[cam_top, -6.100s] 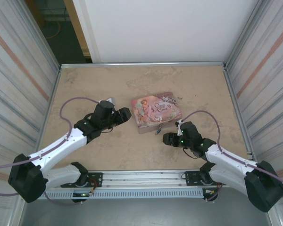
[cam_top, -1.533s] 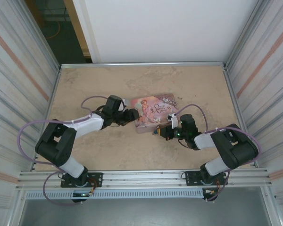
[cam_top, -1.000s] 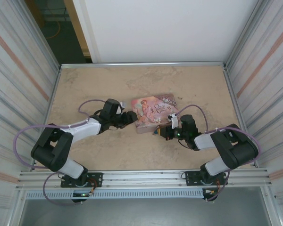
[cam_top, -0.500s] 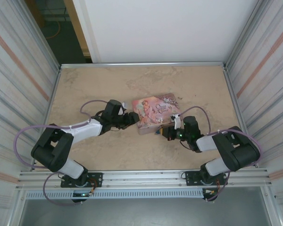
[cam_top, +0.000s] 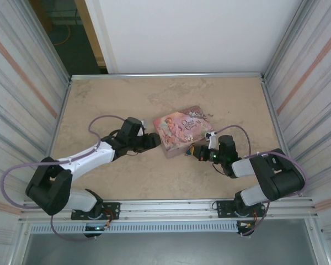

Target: Unlock the padlock with the key

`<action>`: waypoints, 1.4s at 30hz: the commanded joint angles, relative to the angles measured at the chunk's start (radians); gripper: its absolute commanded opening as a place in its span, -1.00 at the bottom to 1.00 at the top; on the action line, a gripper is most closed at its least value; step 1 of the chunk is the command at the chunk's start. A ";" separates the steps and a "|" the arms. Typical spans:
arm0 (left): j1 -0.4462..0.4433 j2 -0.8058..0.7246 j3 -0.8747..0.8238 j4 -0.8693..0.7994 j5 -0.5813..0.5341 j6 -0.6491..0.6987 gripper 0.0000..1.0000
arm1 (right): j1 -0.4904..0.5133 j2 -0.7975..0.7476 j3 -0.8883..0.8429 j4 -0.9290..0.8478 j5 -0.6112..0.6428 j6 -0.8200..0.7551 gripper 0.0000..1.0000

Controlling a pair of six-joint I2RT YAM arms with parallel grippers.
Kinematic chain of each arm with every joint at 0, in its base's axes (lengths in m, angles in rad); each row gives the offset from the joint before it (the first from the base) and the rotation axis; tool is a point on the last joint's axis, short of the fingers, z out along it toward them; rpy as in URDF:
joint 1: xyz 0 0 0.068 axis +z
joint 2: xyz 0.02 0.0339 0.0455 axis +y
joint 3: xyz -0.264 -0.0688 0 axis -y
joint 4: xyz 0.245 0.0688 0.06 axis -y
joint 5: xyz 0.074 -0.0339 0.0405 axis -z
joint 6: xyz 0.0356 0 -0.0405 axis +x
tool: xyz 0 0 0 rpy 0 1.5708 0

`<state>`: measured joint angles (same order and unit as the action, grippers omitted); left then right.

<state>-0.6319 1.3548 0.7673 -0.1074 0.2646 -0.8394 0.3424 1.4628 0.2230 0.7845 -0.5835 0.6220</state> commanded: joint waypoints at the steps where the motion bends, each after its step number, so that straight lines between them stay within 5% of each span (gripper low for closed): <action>1: -0.030 -0.022 0.080 -0.056 -0.041 0.065 0.13 | -0.013 -0.011 0.007 -0.027 -0.040 0.086 -1.00; 18: -0.101 0.291 0.337 0.003 0.080 0.129 0.11 | -0.013 -0.010 0.017 -0.059 -0.059 0.047 -1.00; 42: -0.082 0.330 0.131 0.075 0.055 0.030 0.10 | -0.086 -0.024 -0.012 -0.021 -0.105 0.106 -1.00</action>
<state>-0.7193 1.6360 0.9665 0.0898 0.3511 -0.7914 0.2634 1.4578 0.2218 0.7437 -0.6384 0.7036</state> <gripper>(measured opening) 0.550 0.055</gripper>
